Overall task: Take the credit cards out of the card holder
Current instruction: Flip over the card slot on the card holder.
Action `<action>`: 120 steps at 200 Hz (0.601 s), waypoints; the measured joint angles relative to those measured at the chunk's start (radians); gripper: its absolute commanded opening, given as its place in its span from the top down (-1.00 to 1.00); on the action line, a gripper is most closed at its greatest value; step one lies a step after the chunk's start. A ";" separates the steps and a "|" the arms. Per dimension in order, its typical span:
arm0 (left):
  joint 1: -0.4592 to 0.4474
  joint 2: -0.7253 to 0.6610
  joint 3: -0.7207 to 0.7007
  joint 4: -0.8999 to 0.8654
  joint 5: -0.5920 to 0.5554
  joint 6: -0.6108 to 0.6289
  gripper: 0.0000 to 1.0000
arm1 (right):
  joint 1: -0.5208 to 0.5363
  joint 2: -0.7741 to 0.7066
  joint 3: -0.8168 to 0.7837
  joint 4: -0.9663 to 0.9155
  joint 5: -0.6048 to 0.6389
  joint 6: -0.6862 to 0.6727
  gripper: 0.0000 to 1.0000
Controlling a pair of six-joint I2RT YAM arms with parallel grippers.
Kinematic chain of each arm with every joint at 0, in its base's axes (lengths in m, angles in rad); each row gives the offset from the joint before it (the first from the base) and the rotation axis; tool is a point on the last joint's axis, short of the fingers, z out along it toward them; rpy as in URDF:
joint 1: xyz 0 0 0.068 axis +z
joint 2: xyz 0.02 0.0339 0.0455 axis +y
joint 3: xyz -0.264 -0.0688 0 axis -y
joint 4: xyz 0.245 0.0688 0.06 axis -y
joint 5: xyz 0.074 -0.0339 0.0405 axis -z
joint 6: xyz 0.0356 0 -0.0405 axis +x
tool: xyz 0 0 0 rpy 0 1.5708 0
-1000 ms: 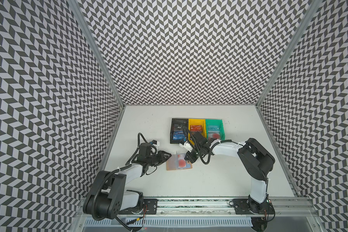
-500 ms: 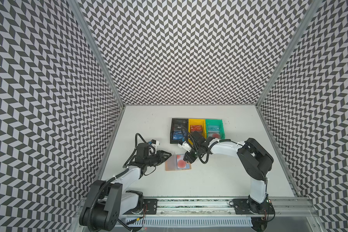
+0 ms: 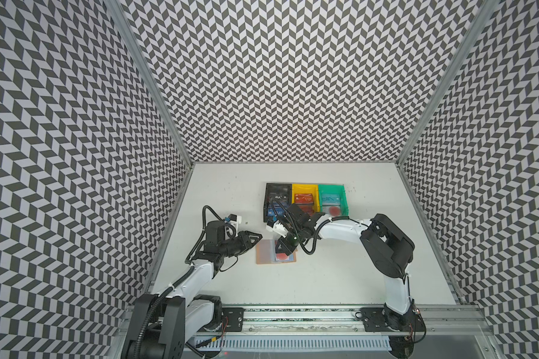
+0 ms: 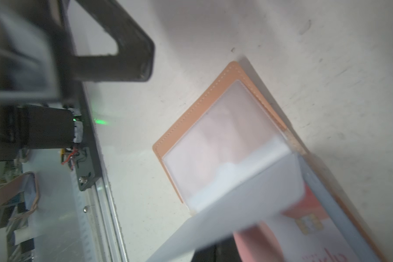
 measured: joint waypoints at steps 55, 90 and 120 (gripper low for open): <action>0.024 -0.012 -0.008 0.038 0.068 -0.031 0.32 | 0.011 0.045 0.034 0.077 -0.109 0.051 1.00; 0.028 -0.002 -0.023 0.071 0.089 -0.050 0.32 | 0.003 0.048 0.019 0.100 -0.111 0.073 1.00; 0.027 0.032 -0.040 0.127 0.109 -0.075 0.33 | -0.020 0.048 -0.030 0.128 -0.122 0.094 1.00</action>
